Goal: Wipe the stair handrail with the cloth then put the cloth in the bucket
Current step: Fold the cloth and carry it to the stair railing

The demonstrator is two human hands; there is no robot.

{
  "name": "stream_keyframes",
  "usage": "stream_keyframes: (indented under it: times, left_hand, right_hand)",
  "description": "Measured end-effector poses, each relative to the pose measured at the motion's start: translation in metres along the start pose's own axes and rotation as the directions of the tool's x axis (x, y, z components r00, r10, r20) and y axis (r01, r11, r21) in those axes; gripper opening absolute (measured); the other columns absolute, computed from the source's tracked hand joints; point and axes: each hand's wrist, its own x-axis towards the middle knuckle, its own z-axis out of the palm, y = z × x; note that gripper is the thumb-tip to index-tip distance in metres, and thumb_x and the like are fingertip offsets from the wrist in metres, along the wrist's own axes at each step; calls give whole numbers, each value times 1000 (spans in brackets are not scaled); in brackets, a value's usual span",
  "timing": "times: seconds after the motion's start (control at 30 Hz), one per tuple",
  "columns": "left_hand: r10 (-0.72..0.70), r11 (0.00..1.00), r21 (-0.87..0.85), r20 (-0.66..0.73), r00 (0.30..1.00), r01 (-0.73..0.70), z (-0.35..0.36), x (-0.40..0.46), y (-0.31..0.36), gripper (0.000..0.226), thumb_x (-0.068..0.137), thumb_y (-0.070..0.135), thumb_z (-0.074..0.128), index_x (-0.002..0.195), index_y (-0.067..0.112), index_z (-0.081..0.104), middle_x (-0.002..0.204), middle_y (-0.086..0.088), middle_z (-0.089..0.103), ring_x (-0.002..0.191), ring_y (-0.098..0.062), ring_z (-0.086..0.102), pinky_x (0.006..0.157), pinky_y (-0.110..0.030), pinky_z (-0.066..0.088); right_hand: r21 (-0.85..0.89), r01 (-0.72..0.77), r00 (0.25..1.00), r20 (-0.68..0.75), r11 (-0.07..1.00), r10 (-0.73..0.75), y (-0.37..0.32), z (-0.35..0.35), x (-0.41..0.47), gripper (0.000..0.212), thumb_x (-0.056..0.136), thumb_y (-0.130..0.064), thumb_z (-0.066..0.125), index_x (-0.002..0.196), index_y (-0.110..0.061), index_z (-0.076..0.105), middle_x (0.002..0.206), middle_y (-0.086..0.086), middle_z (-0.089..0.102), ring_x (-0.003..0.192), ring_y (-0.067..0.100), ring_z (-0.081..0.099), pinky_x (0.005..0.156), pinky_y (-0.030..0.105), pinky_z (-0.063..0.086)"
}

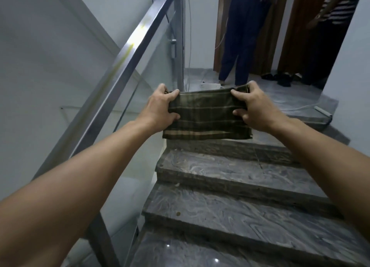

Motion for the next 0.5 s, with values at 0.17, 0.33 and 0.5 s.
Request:
stream_keyframes:
  times: [0.17,0.33,0.5]
  left_hand:
    - [3,999,32,-38,999,-2,-18,86,-13,78,76,16,79,143,14,41,112,0,36,116,-26,47,108,-41,41]
    - [2,992,129,-89,996,10,-51,163,-21,78,74,19,80,142,13,43,120,-7,43,115,-28,49,105,-44,44]
    - [-76,985,144,-142,987,96,-80,233,-35,78,73,19,81,141,11,45,120,-7,42,117,-28,49,107,-43,42]
  right_hand:
    - [4,18,999,-47,1000,-18,11,-13,94,64,79,-6,72,137,-4,46,123,16,42,111,37,53,103,46,45]
    - [37,58,998,-34,998,-56,18,-32,184,64,80,-10,72,138,-7,45,124,14,42,112,36,52,104,48,44]
    - [99,136,990,-47,986,-132,17,-42,281,63,82,-11,71,139,-9,44,124,11,42,116,34,50,106,49,43]
